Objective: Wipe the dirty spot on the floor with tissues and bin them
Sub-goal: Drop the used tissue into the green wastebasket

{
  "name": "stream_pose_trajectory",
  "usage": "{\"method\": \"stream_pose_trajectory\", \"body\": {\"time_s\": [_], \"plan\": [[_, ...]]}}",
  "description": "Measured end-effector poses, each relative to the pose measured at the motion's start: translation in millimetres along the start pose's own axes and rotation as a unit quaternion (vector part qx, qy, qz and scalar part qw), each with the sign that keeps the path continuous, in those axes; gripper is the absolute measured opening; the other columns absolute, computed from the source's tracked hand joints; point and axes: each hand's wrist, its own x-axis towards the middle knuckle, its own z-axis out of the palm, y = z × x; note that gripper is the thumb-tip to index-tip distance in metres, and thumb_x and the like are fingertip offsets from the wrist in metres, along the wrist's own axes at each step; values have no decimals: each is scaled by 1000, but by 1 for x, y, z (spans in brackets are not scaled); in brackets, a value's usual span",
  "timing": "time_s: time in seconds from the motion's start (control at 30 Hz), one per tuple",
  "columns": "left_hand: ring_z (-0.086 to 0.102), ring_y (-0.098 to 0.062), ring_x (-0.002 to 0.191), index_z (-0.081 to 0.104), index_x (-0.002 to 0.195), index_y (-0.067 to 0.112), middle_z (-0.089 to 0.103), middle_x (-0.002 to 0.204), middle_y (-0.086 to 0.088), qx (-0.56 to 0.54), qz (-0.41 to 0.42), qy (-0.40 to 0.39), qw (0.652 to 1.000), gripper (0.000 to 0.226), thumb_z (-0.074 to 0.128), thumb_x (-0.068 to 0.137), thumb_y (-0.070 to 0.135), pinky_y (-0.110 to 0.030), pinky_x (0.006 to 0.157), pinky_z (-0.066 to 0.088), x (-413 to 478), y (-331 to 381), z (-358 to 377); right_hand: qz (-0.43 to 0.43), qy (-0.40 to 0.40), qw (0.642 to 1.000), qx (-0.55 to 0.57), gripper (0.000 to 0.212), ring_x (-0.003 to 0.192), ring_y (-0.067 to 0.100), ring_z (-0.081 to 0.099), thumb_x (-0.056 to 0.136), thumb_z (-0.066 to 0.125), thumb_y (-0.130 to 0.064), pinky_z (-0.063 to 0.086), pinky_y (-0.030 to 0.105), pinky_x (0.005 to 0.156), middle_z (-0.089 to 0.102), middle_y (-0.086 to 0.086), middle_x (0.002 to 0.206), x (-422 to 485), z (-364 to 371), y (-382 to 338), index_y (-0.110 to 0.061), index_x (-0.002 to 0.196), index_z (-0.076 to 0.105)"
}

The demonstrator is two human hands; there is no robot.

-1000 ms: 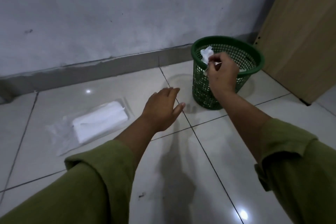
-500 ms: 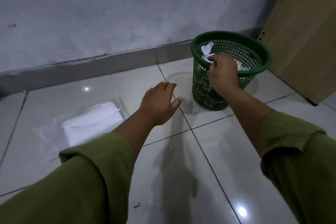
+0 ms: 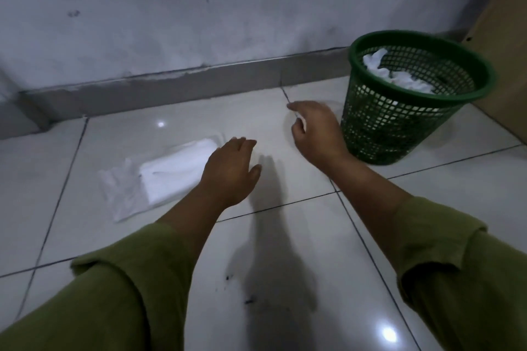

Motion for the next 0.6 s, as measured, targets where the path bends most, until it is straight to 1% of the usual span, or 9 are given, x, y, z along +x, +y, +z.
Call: {"method": "stream_pose_trajectory", "body": {"time_s": [0.07,0.17,0.27,0.37,0.43,0.5,0.6], "plan": [[30,-26,138,31,140,13,33,150,-12,-2,-28,-2,1000,54,49,92,30,-38,109,30,-11,-20,6,14,-42,999,20,37,116,28,53,84,49,-3,37,30,101,62,12,124,-12,25,-10,-8,120,59],[24,-26,141,31,140,12,26,153,-12,-7,-58,-4,998,54,50,91,27,-36,111,27,-27,-49,15,40,-124,990,48,38,122,25,50,85,50,-5,35,30,104,58,9,130,-33,62,-21,-10,123,57],[27,-29,140,37,138,9,28,152,-16,-17,-78,12,997,53,54,89,20,-39,108,30,-39,-76,22,36,-204,976,65,41,129,24,45,87,50,-6,30,28,108,51,9,139,-53,96,-27,-10,127,54],[28,-31,140,37,138,8,22,154,-17,-16,-95,20,995,55,57,87,16,-43,104,36,-48,-100,30,24,-263,962,71,46,137,21,34,89,47,-5,21,24,112,36,8,150,-66,120,-33,-11,135,45],[28,-33,139,37,137,7,20,154,-18,-11,-97,28,995,57,59,85,14,-45,101,40,-51,-113,35,6,-292,955,59,50,141,18,26,90,45,-5,17,24,113,26,6,154,-70,131,-34,-12,139,38],[24,-33,141,37,137,7,20,154,-18,-5,-100,42,994,57,59,84,12,-46,102,39,-49,-124,39,-17,-311,950,29,52,143,17,20,91,41,-4,13,26,115,20,4,156,-74,138,-31,-13,142,33],[20,-32,142,36,138,8,23,154,-17,8,-116,71,991,55,56,87,14,-48,106,34,-43,-140,43,-41,-305,951,-14,52,144,17,19,91,40,-4,13,28,115,22,4,156,-76,145,-29,-13,142,33]]}}
